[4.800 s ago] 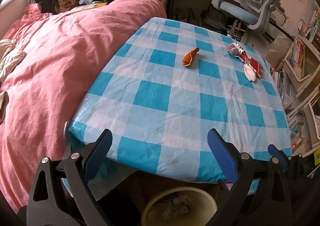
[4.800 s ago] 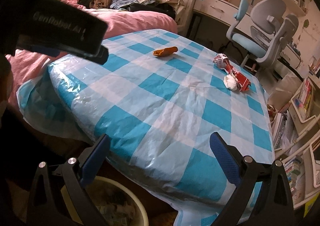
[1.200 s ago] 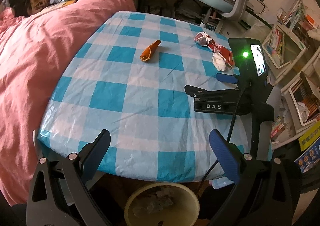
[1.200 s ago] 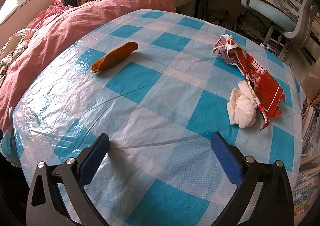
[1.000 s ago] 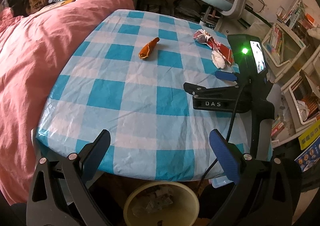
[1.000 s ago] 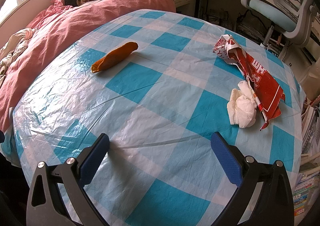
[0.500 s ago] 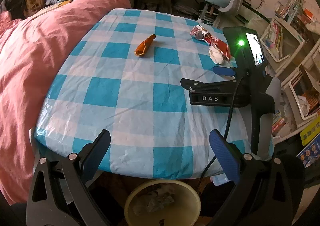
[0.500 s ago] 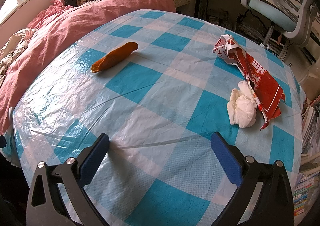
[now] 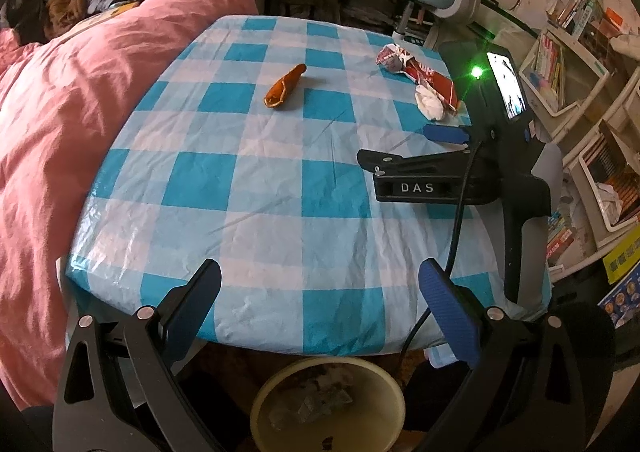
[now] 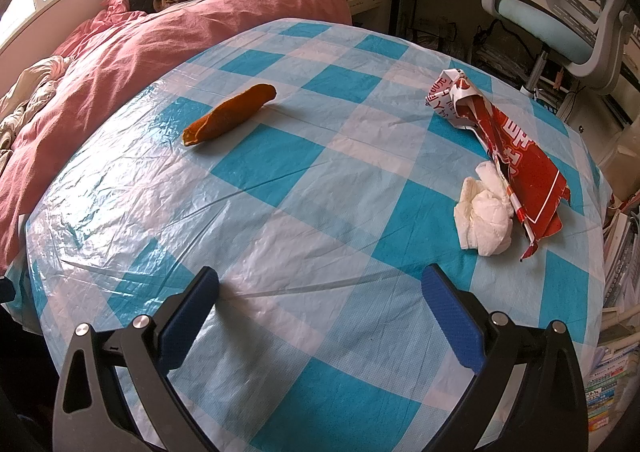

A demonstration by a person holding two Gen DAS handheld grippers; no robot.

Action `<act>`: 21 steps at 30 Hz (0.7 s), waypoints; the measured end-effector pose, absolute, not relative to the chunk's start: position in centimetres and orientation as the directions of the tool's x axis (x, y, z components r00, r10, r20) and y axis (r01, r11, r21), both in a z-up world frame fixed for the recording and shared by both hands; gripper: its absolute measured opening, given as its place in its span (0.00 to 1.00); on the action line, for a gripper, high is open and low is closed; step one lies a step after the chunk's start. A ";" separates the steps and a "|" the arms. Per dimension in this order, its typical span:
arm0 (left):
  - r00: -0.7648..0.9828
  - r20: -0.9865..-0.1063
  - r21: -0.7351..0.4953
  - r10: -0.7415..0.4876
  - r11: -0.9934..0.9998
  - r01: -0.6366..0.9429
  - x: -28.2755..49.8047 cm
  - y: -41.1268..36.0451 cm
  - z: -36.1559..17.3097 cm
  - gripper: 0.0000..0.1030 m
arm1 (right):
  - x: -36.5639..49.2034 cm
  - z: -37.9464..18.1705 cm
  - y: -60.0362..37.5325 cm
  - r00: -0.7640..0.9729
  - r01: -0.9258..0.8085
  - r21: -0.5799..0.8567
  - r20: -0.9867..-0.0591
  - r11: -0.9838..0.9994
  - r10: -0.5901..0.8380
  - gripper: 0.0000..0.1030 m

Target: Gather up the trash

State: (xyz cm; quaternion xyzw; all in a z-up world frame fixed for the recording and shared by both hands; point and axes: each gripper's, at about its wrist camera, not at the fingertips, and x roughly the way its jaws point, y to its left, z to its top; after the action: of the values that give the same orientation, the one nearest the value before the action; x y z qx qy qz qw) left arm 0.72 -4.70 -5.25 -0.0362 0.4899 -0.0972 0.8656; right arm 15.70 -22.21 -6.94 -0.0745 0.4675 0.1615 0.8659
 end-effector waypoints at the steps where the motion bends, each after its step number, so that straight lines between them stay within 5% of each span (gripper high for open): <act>1: 0.501 -0.841 -0.157 -0.203 0.979 0.132 0.7 -4.7 -5.3 0.93 | 15.7 -6.9 -22.2 0.511 -0.349 0.022 -0.834 0.937 0.210 0.94; 21: 0.499 -0.843 -0.154 -0.202 0.979 0.136 0.7 -4.9 -5.4 0.93 | 15.7 -6.9 -22.2 0.511 -0.349 0.022 -0.834 0.937 0.210 0.94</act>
State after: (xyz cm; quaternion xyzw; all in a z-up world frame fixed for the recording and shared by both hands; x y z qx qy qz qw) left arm 0.69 -4.94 -5.40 -0.0335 0.4909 -0.0978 0.8651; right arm 15.71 -22.24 -6.93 -0.0746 0.4675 0.1615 0.8659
